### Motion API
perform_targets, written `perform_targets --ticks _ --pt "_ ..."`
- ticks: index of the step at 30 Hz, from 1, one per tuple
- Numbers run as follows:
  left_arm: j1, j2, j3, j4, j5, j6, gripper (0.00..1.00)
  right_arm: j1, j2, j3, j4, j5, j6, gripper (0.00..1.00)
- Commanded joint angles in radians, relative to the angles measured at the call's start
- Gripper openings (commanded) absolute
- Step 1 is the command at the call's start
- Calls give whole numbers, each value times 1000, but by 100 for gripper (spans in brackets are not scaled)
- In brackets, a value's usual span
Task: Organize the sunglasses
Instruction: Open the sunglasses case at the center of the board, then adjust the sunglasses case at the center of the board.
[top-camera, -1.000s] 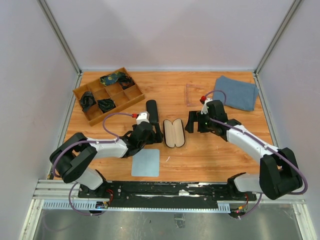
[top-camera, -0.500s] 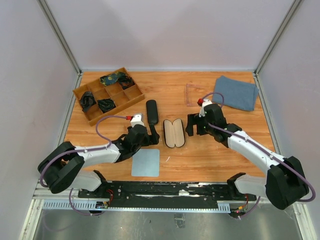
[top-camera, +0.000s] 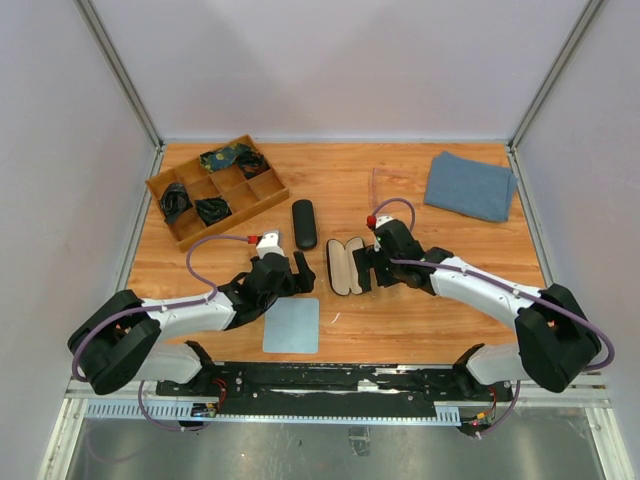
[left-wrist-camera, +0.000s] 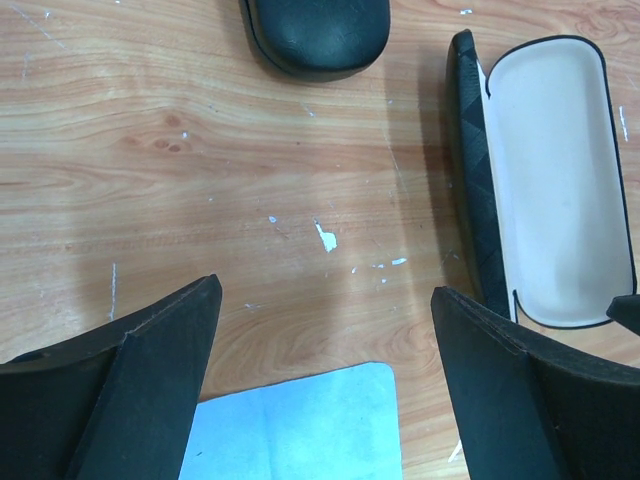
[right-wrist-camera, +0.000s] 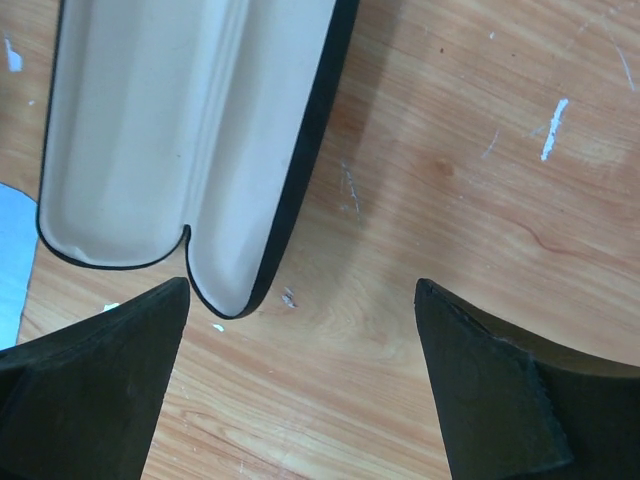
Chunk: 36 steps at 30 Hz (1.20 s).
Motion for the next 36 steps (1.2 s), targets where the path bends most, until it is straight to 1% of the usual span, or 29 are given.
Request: perform_targets --ticks 1,5,9,12,14,25,36 --pt "1 -20 -12 9 -14 -5 92 24 -20 0 -38 50 4 95" --pt "1 -11 -6 11 -9 -4 92 46 -45 -39 -34 9 -3 96" --pt "1 -10 -5 9 -10 -2 92 67 -33 -43 -50 -9 -10 97" --pt "1 -12 1 5 -11 -1 92 86 -14 -42 -56 4 -10 100" --pt "1 -16 4 0 -11 1 92 98 1 -41 -55 16 -8 98" --pt "2 -56 16 -33 -23 18 92 139 124 21 -56 91 5 98" --pt "2 -69 11 -32 -24 21 92 142 213 73 -69 157 31 98"
